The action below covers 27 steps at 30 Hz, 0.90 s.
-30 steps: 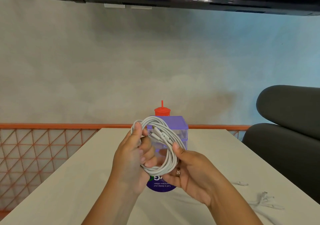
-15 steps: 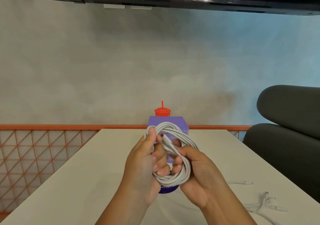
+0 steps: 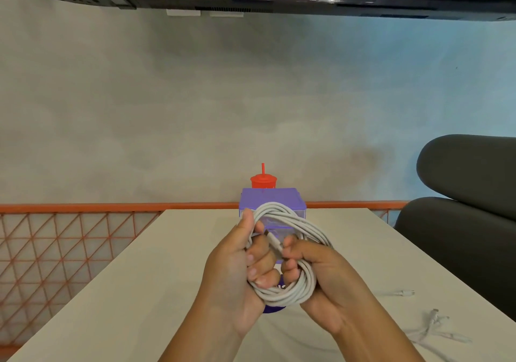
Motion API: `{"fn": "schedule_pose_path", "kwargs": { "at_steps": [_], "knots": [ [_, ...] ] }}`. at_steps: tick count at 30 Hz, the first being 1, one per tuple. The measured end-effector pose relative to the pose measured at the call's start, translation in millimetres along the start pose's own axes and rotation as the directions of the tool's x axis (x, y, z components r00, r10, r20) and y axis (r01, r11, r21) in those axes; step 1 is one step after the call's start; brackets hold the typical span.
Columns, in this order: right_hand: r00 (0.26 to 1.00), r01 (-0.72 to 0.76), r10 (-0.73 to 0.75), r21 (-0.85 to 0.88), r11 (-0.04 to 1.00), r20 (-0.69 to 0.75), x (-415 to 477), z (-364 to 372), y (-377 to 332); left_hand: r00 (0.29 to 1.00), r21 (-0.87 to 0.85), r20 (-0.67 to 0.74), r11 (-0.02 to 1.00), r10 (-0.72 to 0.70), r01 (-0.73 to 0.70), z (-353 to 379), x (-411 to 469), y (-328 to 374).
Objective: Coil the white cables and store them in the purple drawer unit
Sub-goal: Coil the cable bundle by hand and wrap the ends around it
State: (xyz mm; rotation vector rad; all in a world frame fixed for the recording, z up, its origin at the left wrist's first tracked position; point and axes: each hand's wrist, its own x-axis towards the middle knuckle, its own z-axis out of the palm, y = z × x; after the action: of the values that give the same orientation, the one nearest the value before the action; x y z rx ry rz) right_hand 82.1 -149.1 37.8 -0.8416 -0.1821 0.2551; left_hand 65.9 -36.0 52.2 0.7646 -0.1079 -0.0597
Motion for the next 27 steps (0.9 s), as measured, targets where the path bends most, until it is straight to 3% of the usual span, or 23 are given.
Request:
{"fn": "schedule_pose_path", "kwargs": {
  "at_steps": [3,8,13,16,20,24,27],
  "knots": [
    [0.997,0.069,-0.076,-0.187,0.98,-0.027,5,-4,10,1.0,0.032,0.009,0.999,0.014,-0.015,2,-3,0],
    [0.985,0.17,-0.165,-0.279,0.945,0.041,4,-7,13,1.0,0.02,0.01,1.0,0.002,-0.002,1,-3,14],
    [0.96,0.129,0.007,-0.463,0.877,0.281,4,-16,13,0.997,0.0,0.029,0.997,-0.071,0.071,-8,-1,34],
    [0.933,0.105,0.095,-0.516,0.85,0.347,2,-23,8,0.99,0.045,0.056,0.991,-0.126,0.124,-14,-1,43],
    [0.961,0.062,0.129,-0.646,0.761,0.244,1,-24,-2,0.995,0.146,0.005,0.984,-0.103,0.102,-20,0,52],
    [0.99,-0.022,0.103,-0.61,0.792,0.097,0,-14,-3,0.996,0.222,-0.08,0.974,-0.033,0.05,-30,7,55],
    [0.999,-0.002,0.019,-0.549,0.836,0.026,0,-7,2,0.998,0.162,-0.065,0.986,-0.023,0.034,-34,11,55]
  ]
}}
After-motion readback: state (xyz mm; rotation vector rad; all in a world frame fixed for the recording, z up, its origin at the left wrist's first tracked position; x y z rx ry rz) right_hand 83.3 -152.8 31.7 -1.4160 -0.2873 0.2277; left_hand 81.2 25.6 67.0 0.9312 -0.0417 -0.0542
